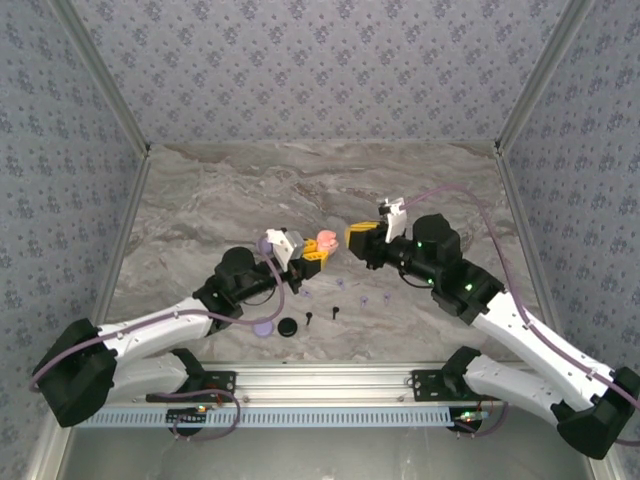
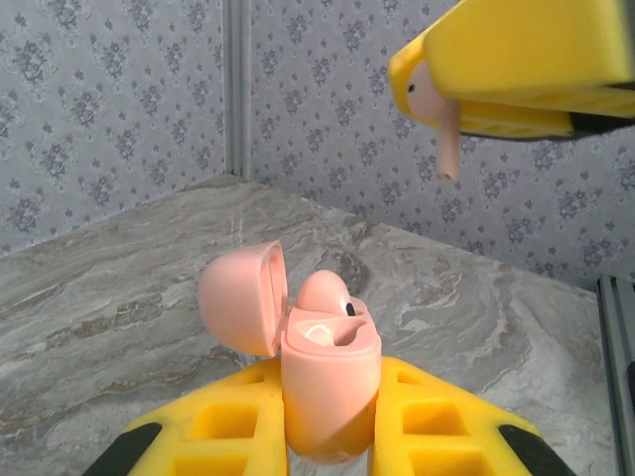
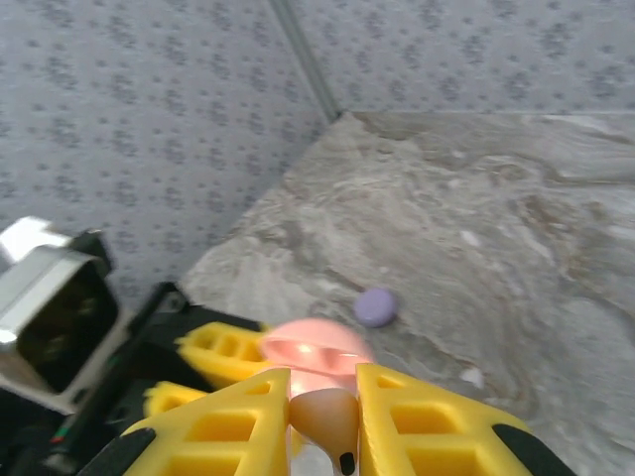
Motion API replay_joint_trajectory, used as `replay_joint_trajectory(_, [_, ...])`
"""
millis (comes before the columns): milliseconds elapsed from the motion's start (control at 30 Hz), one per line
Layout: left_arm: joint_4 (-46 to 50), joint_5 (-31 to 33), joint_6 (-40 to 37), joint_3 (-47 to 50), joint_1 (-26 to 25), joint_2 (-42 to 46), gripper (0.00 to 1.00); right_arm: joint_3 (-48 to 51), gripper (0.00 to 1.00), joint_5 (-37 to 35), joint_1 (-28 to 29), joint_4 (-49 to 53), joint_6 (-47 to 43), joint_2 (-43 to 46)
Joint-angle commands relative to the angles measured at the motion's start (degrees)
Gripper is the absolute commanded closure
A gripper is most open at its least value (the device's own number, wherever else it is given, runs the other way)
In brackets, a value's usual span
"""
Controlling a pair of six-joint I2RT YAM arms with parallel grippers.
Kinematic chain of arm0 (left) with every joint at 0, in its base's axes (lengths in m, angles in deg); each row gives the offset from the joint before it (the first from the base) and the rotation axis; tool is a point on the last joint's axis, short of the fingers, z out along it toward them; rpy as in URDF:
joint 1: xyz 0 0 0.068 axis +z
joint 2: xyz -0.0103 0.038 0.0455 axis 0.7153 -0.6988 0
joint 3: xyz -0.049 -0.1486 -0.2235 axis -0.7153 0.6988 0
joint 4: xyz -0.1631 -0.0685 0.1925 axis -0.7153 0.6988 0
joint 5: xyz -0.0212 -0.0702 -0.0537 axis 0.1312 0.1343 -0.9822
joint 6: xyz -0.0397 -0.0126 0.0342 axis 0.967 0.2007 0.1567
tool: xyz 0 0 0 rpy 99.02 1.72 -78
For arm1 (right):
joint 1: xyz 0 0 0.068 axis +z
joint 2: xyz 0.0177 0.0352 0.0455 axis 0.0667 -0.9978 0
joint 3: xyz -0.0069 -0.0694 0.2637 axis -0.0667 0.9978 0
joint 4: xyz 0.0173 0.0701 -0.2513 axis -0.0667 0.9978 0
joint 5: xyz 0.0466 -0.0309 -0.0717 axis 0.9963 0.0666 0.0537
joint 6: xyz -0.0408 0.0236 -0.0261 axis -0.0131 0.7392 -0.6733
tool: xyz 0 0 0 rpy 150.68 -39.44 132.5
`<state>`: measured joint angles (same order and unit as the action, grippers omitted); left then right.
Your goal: Insert wireless bluetooth earbuds into charging case
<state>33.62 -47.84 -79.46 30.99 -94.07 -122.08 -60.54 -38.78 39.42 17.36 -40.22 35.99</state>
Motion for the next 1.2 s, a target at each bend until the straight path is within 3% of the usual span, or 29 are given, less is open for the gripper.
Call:
replay_joint_trajectory(0, [-4.08, -1.8, 1.04, -2.85, -0.8, -0.61, 1.0, 0.51, 0.77, 0.61, 2.71, -6.65, 0.94, -0.46])
replay_joint_trajectory(167, [-3.59, -1.82, 0.73, -3.28, -1.07, -0.57, 1.0, 0.29, 0.78, -2.54, 4.22, -7.72, -0.04, -2.6])
replay_joint_trajectory(1167, [-2.84, -1.27, 0.17, -2.75, -1.0, 0.91, 1.0, -0.47, 0.77, -5.82, 6.28, -4.13, -1.08, -7.65])
